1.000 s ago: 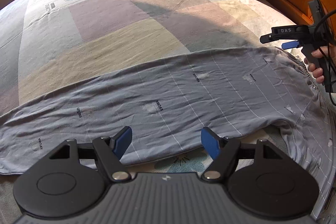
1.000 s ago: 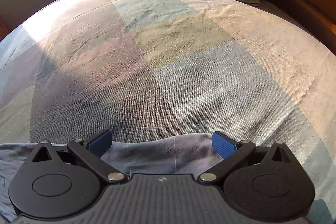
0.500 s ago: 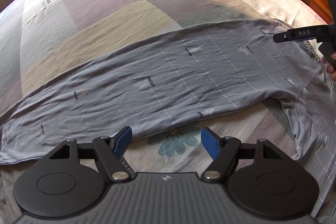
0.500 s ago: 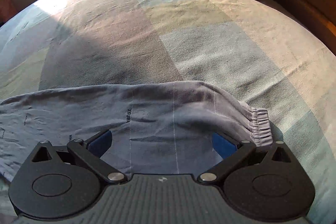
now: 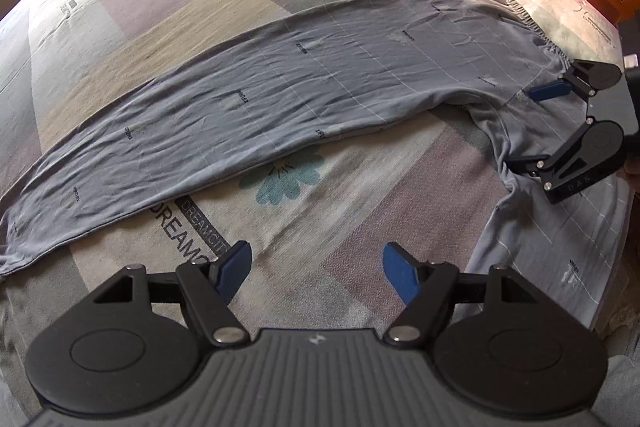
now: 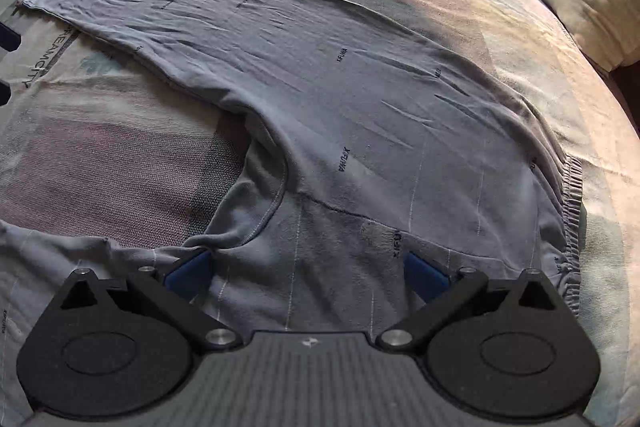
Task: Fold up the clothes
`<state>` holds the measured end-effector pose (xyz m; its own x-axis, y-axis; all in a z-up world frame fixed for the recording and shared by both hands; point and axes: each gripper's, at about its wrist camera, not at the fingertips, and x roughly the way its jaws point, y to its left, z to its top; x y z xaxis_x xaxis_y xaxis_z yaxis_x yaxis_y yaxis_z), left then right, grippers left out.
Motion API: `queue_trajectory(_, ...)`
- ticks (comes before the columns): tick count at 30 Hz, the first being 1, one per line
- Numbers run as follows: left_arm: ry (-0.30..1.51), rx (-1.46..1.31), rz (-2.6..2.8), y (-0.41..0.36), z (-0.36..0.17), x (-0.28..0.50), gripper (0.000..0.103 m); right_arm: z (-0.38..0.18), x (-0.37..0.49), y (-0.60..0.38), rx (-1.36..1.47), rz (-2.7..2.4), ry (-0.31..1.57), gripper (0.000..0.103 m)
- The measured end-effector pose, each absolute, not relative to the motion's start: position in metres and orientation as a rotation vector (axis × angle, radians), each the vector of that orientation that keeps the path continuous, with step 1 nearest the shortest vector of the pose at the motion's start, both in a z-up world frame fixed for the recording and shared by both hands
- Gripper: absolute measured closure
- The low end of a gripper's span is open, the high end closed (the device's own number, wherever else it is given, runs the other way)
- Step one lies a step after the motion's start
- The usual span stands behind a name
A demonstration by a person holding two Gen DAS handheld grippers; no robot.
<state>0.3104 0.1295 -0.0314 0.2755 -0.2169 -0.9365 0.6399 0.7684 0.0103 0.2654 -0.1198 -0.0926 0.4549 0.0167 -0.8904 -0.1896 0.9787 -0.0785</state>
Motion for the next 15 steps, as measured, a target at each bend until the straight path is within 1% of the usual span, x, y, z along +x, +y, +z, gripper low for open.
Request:
queue_trajectory(6, 1.207, 0.466, -0.647, 0.135, -0.027, 0.259, 0.029, -0.080, 0.284, -0.132, -0.112, -0.011, 1.106, 0.000)
queue_trajectory(9, 1.241, 0.455, -0.647, 0.144, -0.026, 0.235, 0.028, -0.066, 0.271, -0.127, -0.100, 0.037, 1.096, 0.000)
queue_trajectory(13, 1.300, 0.382, -0.627, 0.160, -0.037, 0.208, 0.028, -0.063, 0.247, -0.104, -0.182, 0.130, 1.125, 0.000)
queue_trajectory(15, 1.328, 0.342, -0.611, 0.166, -0.046, 0.198, 0.028, -0.073, 0.245, -0.094, -0.243, 0.128, 1.133, 0.000)
